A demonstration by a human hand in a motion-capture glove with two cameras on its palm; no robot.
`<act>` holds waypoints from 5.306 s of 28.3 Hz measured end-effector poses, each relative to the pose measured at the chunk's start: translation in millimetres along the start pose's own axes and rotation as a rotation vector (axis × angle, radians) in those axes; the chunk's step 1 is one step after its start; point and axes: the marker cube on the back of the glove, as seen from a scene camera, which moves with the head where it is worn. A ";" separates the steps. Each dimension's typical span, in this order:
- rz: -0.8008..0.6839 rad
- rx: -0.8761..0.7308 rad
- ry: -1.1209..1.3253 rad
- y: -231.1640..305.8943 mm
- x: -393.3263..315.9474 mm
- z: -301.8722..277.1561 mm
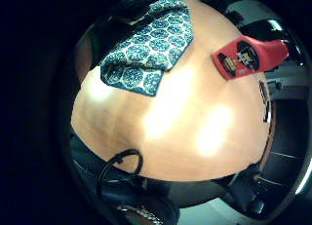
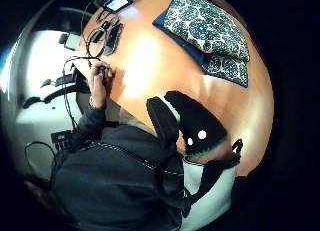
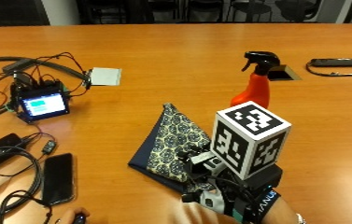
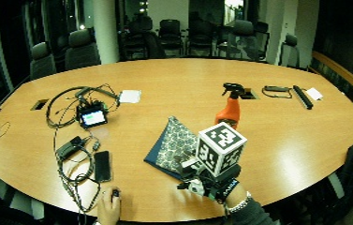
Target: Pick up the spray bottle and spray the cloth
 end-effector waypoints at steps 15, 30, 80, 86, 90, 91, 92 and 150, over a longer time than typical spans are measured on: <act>0.001 0.011 0.004 -2.0 0.5 -1.3; 0.056 0.020 -0.001 -11.1 18.7 -5.0; 0.670 0.697 -0.763 -122.8 211.1 -22.7; 0.628 0.757 -0.873 -141.5 194.3 -20.9; 0.682 0.844 -0.898 -144.9 194.3 -26.8; 0.700 0.871 -0.901 -145.4 195.2 -29.5; 0.716 0.899 -0.900 -145.9 196.3 -32.5; -0.175 0.863 0.600 -153.1 105.3 -109.9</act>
